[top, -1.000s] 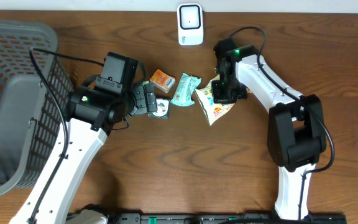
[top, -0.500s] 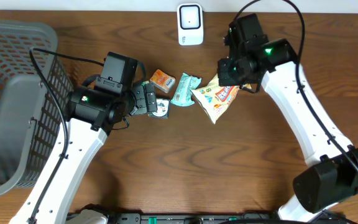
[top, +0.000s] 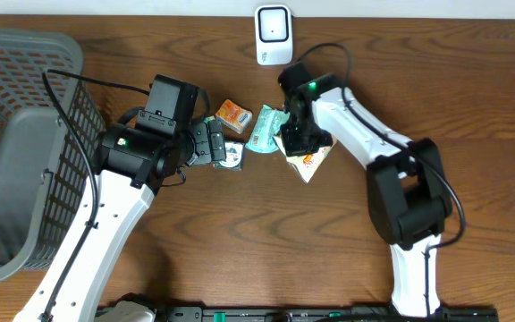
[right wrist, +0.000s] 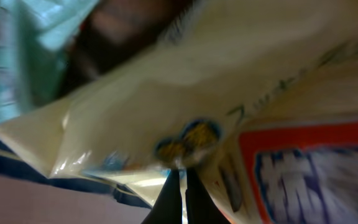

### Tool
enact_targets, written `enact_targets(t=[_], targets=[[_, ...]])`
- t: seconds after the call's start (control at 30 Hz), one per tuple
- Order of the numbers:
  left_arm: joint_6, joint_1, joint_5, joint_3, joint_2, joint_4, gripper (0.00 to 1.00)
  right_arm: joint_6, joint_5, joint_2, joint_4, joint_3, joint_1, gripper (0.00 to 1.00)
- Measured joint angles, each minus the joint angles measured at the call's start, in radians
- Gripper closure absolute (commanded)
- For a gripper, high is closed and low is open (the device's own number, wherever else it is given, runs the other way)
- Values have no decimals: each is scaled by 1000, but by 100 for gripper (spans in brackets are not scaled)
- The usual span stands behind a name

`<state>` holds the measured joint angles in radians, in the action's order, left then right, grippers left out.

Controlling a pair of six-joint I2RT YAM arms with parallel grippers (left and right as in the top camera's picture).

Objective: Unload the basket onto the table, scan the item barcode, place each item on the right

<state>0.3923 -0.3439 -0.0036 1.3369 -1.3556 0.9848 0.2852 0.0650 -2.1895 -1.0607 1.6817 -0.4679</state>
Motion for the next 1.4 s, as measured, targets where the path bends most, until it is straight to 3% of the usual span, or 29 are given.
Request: enact_targets(t=[0.23,0.37,0.57,0.7,1.03,1.4], targets=[[0,0,0,0,0,0,2,0,5,4,-107,0,-11,99],[0,0,0,0,0,0,2,0,-11,106,-116,-8,-5,99],[0,0,0,0,0,0,2,0,-126,378,6,-2,8,99],[0,0,0,0,0,0,2,0,-216,440,98,8,11,99],[0,0,0,0,0,0,2,49,-331,275,204,8,40,99],[0,0,0,0,0,0,2,30,-286,-34,313,8,114,99]])
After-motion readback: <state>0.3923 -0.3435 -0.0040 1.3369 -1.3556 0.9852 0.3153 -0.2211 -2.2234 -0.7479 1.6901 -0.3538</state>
